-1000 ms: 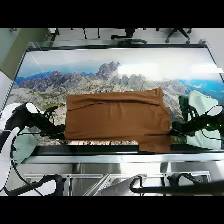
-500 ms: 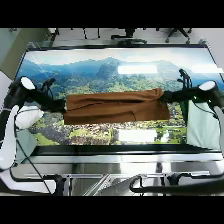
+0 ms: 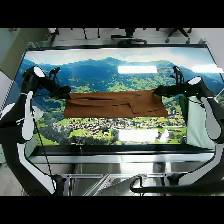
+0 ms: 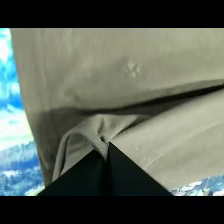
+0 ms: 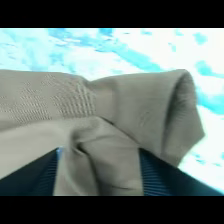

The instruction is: Fold the shirts.

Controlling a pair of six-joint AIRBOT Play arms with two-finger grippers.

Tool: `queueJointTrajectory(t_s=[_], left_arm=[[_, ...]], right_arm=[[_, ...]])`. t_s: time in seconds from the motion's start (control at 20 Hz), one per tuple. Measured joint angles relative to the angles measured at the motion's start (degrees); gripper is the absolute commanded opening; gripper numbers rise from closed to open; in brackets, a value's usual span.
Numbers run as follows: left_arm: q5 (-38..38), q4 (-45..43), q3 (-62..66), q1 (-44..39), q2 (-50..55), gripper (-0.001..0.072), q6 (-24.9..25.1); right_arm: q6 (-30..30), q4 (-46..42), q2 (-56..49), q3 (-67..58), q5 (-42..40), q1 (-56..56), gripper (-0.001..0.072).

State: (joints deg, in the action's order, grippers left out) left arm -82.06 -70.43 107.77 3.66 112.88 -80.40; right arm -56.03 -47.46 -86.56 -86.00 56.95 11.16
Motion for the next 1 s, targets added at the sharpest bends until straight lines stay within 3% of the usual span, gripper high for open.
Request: queueJointTrajectory(t_s=[0.2, 0.4, 0.55, 0.6, 0.65, 0.7, 1.0], left_arm=[[-2.8, 0.0, 6.2, -0.3, 3.0, 0.0665, -0.6], [-4.3, 0.1, 7.8, -0.4, 2.5, 0.0665, -1.1], [-4.9, 0.2, 7.6, -0.4, 1.1, 0.0649, -1.3], [-5.3, 0.6, 7.5, -0.5, 0.8, 0.0443, -1.3], [-5.4, 1.7, 7.5, -0.7, 0.5, 0.0166, -1.3], [-5.4, 3.3, 7.5, -0.9, 0.3, 0.0011, -1.3], [-3.4, 13.4, 7.4, -7.1, 2.4, 0.0016, -0.8]], right_arm=[[-1.3, -6.8, 0.3, -0.5, 2.5, 0.4, 0.0664], [-2.9, -7.6, -1.4, -0.7, 5.6, 0.3, 0.0646], [-2.9, -4.0, -3.2, -0.6, 8.6, 0.2, 0.0279], [-2.3, -2.6, -3.8, -0.6, 9.2, 0.2, 0.0111], [-1.7, -1.4, -4.3, -0.6, 9.9, 0.2, 0.0017], [-1.1, 0.1, -4.7, -0.6, 10.4, 0.2, 0.0018], [2.8, 9.9, -4.6, -1.2, 14.5, 1.2, 0.0016]])
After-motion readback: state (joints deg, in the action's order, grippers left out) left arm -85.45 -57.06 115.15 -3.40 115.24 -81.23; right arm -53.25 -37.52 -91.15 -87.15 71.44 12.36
